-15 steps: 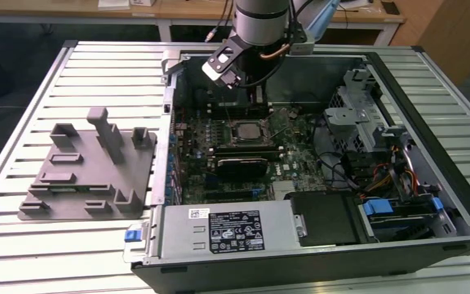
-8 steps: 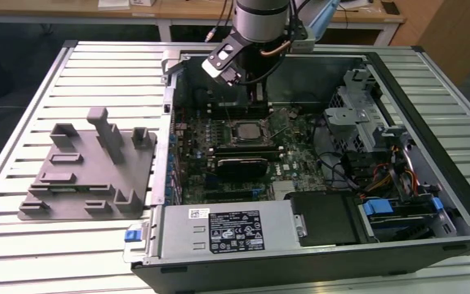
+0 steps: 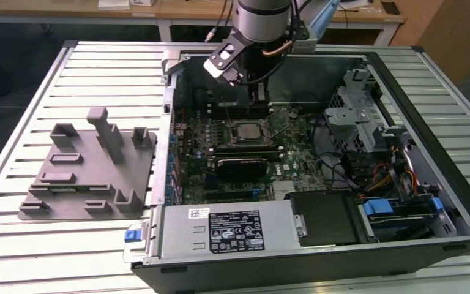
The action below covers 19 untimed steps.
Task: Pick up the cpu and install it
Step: 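Close the cpu cover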
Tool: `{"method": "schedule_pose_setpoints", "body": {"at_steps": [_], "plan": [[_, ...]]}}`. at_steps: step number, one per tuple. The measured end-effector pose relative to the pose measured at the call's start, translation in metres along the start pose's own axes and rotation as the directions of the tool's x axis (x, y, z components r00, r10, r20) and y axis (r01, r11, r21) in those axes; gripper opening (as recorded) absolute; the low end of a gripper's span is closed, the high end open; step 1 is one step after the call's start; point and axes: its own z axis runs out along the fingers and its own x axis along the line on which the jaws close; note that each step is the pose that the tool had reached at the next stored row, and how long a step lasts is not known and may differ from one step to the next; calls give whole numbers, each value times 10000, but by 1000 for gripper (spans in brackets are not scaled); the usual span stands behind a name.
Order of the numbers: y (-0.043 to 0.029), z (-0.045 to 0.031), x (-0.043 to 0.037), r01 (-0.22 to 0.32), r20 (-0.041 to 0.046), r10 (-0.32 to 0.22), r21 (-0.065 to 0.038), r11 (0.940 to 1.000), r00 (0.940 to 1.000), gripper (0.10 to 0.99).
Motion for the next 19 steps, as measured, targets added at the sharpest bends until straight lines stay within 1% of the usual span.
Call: {"method": "schedule_pose_setpoints", "body": {"at_steps": [19], "plan": [[253, 11, 1, 0, -1, 0, -1, 10000, 10000, 106]]}}
